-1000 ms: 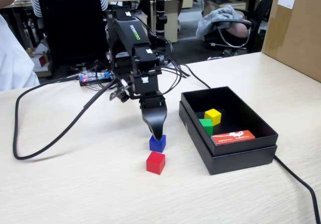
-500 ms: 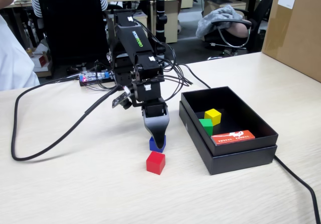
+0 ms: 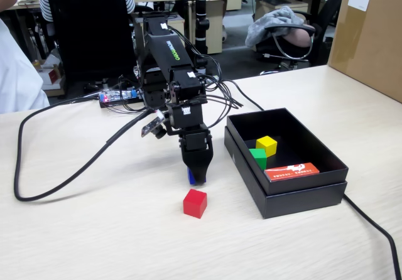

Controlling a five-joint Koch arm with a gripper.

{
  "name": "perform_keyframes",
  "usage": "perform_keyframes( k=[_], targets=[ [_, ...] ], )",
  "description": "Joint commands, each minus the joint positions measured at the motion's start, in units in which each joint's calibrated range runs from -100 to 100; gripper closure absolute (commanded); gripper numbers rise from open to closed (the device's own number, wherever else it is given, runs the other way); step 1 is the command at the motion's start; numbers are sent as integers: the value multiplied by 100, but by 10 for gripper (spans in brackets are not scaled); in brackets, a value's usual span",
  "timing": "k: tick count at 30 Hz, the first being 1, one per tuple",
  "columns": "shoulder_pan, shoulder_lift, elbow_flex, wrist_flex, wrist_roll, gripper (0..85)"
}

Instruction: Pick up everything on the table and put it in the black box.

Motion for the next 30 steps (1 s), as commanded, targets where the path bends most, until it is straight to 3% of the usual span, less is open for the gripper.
perform_keyframes(
  k=[1,12,20,23,30],
  targets=[
    [15,-404,334,-52,15,846],
    [288,-2882,470,-631,29,846],
    [1006,-4913,778,-760,244,846],
    [1294,-4110,859,-760,469,846],
    [1514,-1333,2092,-639,557,846]
  ],
)
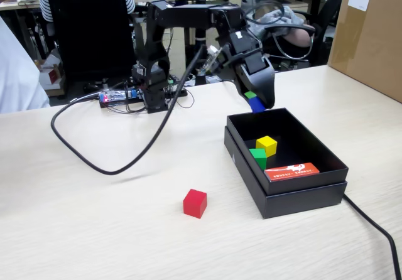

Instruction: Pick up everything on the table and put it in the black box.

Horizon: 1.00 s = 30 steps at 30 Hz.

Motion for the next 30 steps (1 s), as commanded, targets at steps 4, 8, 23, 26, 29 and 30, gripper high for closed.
perform_keyframes(
  k=[4,8,23,26,29,30],
  targets=[
    [73,2618,2158,88,0,845],
    [49,3077,2258,88,0,842],
    [-83,2389,1913,-552,10,378],
    [-244,897,1505,-552,54,378],
    [-503,-354,907,-552,-103,378],
    [-611,-721,635,-552,-269,378]
  ],
)
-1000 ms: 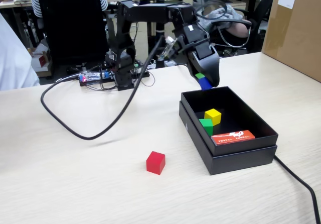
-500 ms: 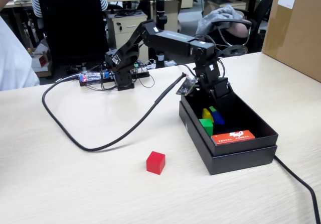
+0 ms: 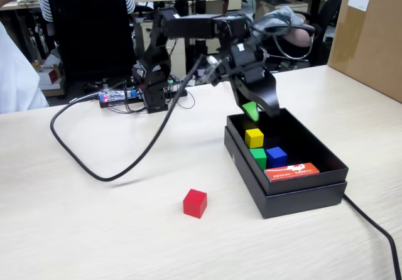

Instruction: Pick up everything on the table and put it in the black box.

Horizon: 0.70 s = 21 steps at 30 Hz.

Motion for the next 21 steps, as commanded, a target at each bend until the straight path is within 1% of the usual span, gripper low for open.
perform_keyframes(
  k=[1,4,5,8,14,17,21],
  targets=[
    [-313,-1538,-358,-2,-425,375],
    [-674,-2364,-1165,136,-679,367],
    [-904,-2777,-1736,292,-864,356],
    [-1138,-3076,-2317,447,-987,351],
    [-1324,-2846,-2561,447,-957,338],
    [-1358,-2227,-2217,447,-894,339],
    [-1402,-884,-1337,447,-825,341]
  ],
)
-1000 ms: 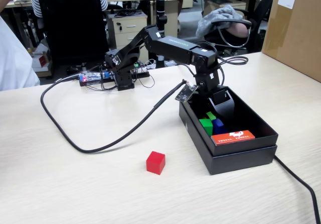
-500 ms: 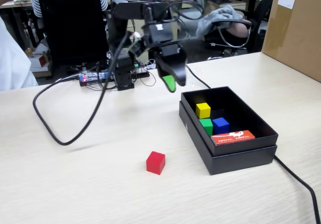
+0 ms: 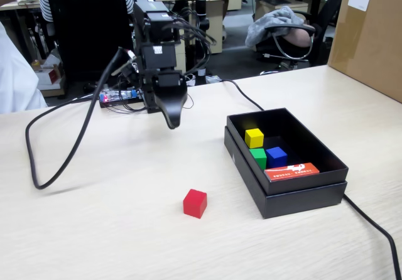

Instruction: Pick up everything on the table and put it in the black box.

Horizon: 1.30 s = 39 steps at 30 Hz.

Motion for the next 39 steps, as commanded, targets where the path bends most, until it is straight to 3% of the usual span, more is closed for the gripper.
perform_keyframes(
  k=[1,15,25,33,37,39],
  targets=[
    [-54,934,1116,254,93,341],
    [-20,5111,4027,228,313,364],
    [103,5788,4580,3,371,419],
    [93,5834,4598,-161,386,640],
    [68,5800,4598,-213,381,839],
    [68,5742,4598,-334,381,846]
  ],
)
